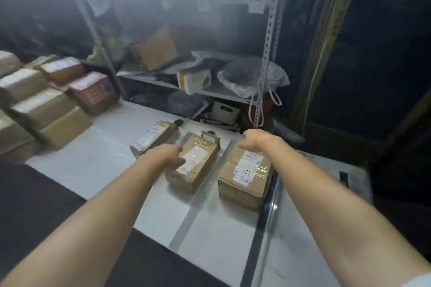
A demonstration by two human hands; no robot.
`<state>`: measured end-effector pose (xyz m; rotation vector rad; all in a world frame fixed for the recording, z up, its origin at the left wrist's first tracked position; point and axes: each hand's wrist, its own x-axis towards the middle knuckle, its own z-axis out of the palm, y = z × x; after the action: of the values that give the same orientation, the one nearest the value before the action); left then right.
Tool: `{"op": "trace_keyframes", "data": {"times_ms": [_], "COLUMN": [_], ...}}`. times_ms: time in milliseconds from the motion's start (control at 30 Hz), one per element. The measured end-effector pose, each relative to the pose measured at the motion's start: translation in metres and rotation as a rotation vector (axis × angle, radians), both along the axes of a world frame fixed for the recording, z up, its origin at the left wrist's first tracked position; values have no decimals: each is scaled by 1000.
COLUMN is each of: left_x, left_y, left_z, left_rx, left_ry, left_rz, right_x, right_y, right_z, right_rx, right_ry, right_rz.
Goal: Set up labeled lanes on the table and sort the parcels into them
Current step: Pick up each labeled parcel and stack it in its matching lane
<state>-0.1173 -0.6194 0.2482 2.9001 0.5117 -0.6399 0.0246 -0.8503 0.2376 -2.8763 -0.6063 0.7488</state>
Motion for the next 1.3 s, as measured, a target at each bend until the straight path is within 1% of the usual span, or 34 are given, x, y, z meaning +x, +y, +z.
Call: {"op": "trace_keyframes", "data": {"times_ms": [133,233,367,533,633,700,767,967,1067,1167,1300], "left_x": [-50,-98,-174,-255,-285,-299,-310,-315,-304,-283,-254], "left_y": [87,163,280,414,478,516,552,653,701,749,803], "left_z": [35,54,73,98,107,109,104,77,65,50,33], "left_rx": [33,61,58,51,77,82,73,74,80,85,41], "left_ry": [-36,-64,-102,-115,-166,-186,-202,-194,-176,-167,-148], "left_rz": [151,267,393,527,586,613,635,683,700,726,769], "right_x": [-18,-44,-91,-155,-188,-204,-212,-198,-188,-176,-165], "right_y": [92,178,312,462,529,569,611,732,790,852,927], "right_z": [42,63,83,109,124,125,120,87,70,48,25], "right_rx": [26,72,81,108,170,225,257,244,272,299,302], "right_ry": [-57,-101,-139,-155,-170,-124,-85,-89,-88,-43,11], "right_rz": [144,242,362,462,524,574,601,559,552,531,518]}}
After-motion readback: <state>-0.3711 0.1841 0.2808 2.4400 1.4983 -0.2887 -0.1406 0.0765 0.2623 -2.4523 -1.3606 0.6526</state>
